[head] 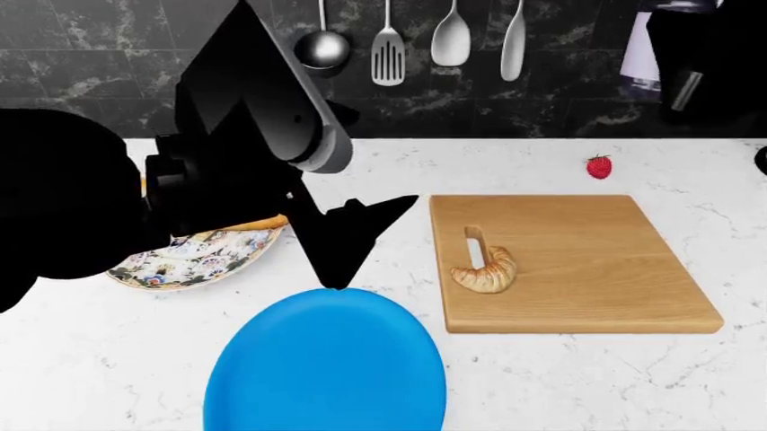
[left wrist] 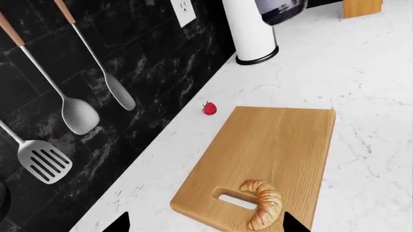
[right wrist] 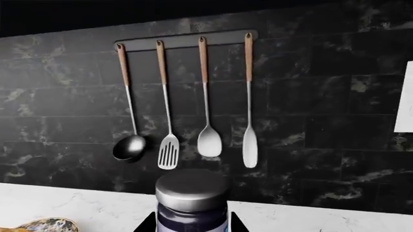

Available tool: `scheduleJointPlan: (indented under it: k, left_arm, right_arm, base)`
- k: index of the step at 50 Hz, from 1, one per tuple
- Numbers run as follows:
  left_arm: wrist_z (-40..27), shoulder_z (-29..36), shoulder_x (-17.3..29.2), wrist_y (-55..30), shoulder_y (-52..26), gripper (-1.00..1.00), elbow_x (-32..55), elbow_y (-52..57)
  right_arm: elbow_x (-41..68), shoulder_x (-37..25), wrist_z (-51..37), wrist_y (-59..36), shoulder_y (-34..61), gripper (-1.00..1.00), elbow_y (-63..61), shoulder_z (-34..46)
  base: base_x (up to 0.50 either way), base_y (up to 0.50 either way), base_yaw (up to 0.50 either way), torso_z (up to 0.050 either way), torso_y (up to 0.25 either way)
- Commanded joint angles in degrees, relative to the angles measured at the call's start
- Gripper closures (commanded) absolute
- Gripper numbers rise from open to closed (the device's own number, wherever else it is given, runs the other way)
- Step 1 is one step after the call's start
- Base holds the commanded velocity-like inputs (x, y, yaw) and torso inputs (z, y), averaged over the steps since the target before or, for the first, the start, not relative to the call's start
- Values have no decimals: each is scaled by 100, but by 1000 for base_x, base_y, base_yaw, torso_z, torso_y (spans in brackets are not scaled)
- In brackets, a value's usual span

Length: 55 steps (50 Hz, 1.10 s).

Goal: From the different types of pastries on the counter, select a croissant and place it on the cutting board. Then retrieve a jar of jam from the cabinet and place it alongside the croissant on the cutting board.

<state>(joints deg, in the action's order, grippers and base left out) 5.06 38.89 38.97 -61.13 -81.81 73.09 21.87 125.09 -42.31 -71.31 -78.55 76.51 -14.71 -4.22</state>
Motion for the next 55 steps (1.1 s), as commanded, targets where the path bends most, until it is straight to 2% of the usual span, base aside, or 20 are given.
scheduleJointPlan:
  k: [1, 7, 14, 25, 34, 43, 55]
  left_arm:
    - [9, 10, 10, 29, 11, -100, -4, -5]
    - [24, 27, 16, 90, 87, -100, -41, -3]
    - [28, 43, 6, 117, 108, -100, -54, -5]
    - [24, 56, 12, 130, 116, -100, -54, -1]
    - [31, 69, 43, 165, 168, -100, -71, -9]
    - [-15, 27, 75, 182, 172, -100, -29, -23]
    - [12, 43, 99, 205, 172, -100, -57, -46]
  right_arm:
    - [-1705, 433, 1142, -791, -619, 100, -390, -834]
    - [-2827, 645, 2103, -830, -1045, 100, -879, -1161]
    - [-2653, 648, 1804, -637, -1234, 100, -853, -1008]
    - [-2650, 636, 1847, -390, -1360, 100, -878, -998]
    - [-4040, 902, 3084, 144, -2182, 100, -1398, -1327]
    - [-4541, 952, 3535, 446, -2627, 100, -1639, -1297]
    - [-5433, 690, 4501, 866, -3164, 100, -2090, -902]
  base:
    - [0, 0, 0, 0, 0]
    - [0, 0, 0, 0, 2]
    - [0, 0, 0, 1, 0]
    - [0, 0, 0, 0, 1]
    - [0, 0, 0, 0, 0]
    - [0, 0, 0, 0, 1]
    - [0, 0, 0, 1, 1]
